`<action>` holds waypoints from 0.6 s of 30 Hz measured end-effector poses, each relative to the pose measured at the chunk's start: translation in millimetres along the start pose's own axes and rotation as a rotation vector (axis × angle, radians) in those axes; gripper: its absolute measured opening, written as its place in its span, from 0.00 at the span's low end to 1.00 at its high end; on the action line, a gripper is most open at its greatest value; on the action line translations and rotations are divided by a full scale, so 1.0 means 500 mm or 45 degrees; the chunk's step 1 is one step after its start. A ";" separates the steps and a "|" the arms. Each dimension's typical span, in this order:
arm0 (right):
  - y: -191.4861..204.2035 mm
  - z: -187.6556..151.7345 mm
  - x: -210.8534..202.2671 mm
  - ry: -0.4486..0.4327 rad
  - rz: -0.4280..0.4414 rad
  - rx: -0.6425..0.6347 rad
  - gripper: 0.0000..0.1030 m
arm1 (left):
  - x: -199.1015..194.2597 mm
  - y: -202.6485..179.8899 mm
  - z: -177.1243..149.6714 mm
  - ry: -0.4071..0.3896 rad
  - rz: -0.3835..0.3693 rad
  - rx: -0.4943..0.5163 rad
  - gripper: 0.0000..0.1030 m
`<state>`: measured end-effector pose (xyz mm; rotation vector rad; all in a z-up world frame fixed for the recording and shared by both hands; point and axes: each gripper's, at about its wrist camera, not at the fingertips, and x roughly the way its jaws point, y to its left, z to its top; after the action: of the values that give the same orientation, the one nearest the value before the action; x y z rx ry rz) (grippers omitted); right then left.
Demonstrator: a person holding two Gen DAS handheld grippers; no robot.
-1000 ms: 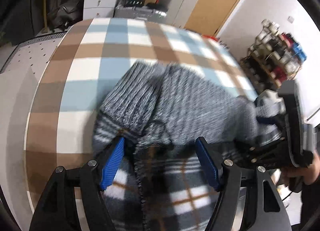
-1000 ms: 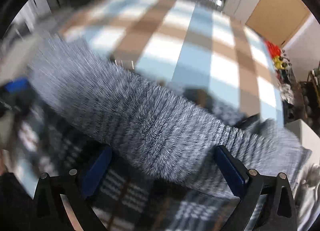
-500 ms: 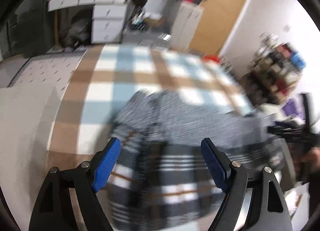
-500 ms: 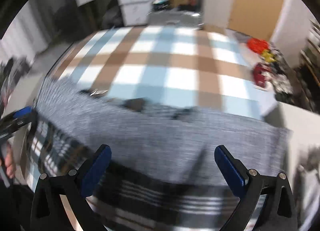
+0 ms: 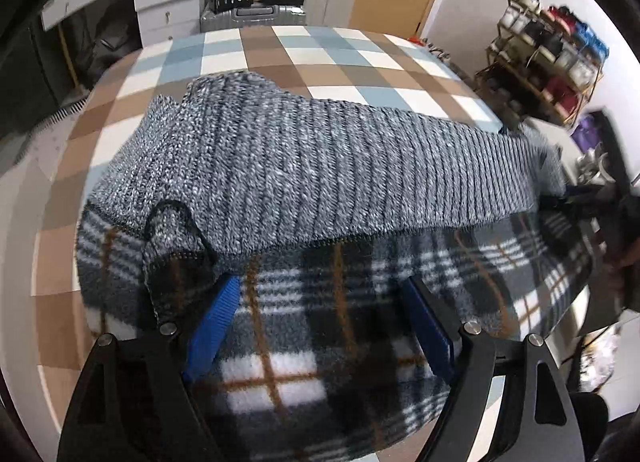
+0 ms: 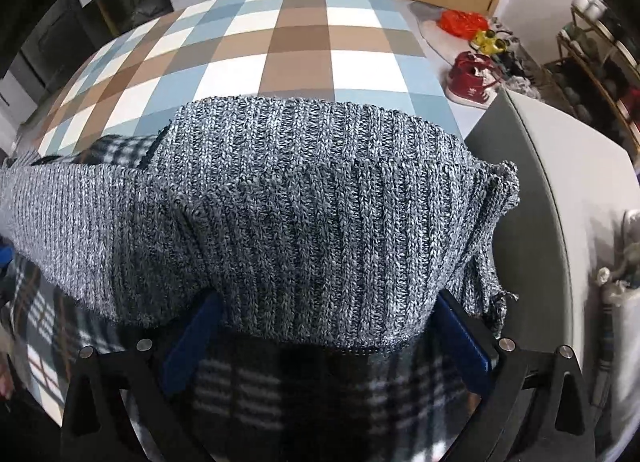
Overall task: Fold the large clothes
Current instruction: 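Press the folded knit hem flat with both grippers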
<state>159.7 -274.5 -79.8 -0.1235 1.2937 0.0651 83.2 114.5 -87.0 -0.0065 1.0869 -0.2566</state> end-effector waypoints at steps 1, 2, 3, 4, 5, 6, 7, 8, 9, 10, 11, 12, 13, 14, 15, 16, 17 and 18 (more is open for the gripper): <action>0.000 -0.002 -0.027 -0.059 0.005 0.023 1.00 | -0.007 -0.008 -0.004 -0.001 0.025 0.025 0.77; -0.001 -0.006 -0.045 -0.115 0.034 0.041 1.00 | -0.014 -0.012 -0.008 -0.004 0.049 0.042 0.77; 0.009 -0.017 -0.074 -0.181 0.097 0.055 1.00 | -0.021 -0.012 -0.011 -0.009 0.060 0.039 0.77; 0.031 -0.031 -0.095 -0.208 0.162 0.040 1.00 | -0.025 -0.012 -0.011 -0.011 0.054 0.029 0.77; 0.051 -0.040 -0.104 -0.207 0.201 0.009 1.00 | -0.036 -0.018 -0.019 -0.017 0.028 0.017 0.77; 0.089 -0.057 -0.114 -0.202 0.240 -0.055 1.00 | -0.051 -0.018 -0.024 -0.025 -0.032 0.005 0.77; 0.131 -0.076 -0.120 -0.205 0.250 -0.139 1.00 | -0.053 -0.018 -0.027 -0.020 -0.088 -0.002 0.77; 0.166 -0.092 -0.122 -0.213 0.232 -0.213 1.00 | -0.047 -0.016 -0.028 -0.002 -0.162 -0.010 0.77; 0.204 -0.110 -0.120 -0.227 0.210 -0.287 1.00 | -0.043 -0.020 -0.036 0.035 -0.212 -0.007 0.77; 0.238 -0.127 -0.115 -0.252 0.214 -0.339 1.00 | -0.031 -0.025 -0.037 0.062 -0.188 0.009 0.77; 0.258 -0.142 -0.106 -0.258 0.229 -0.361 1.00 | -0.020 -0.026 -0.042 0.084 -0.143 0.031 0.77; 0.277 -0.150 -0.090 -0.237 0.243 -0.372 1.00 | -0.008 -0.025 -0.047 0.109 -0.113 0.048 0.77; 0.289 -0.156 -0.068 -0.215 0.222 -0.364 1.00 | -0.001 -0.022 -0.050 0.128 -0.104 0.055 0.77; 0.293 -0.160 -0.054 -0.219 0.174 -0.358 1.00 | 0.003 -0.017 -0.052 0.137 -0.102 0.058 0.77; 0.299 -0.164 -0.042 -0.239 0.126 -0.367 1.00 | 0.003 -0.014 -0.054 0.129 -0.102 0.062 0.77; 0.303 -0.170 -0.035 -0.268 0.095 -0.378 1.00 | 0.001 -0.015 -0.056 0.127 -0.098 0.068 0.77; 0.303 -0.172 -0.034 -0.284 0.085 -0.378 1.00 | -0.001 -0.016 -0.058 0.129 -0.086 0.079 0.77; 0.305 -0.174 -0.034 -0.288 0.067 -0.383 1.00 | 0.002 -0.018 -0.061 0.130 -0.074 0.089 0.77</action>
<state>54.0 -134.1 -95.5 -0.3304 1.0544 0.3108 55.2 109.1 -100.7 0.0376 1.1797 -0.3505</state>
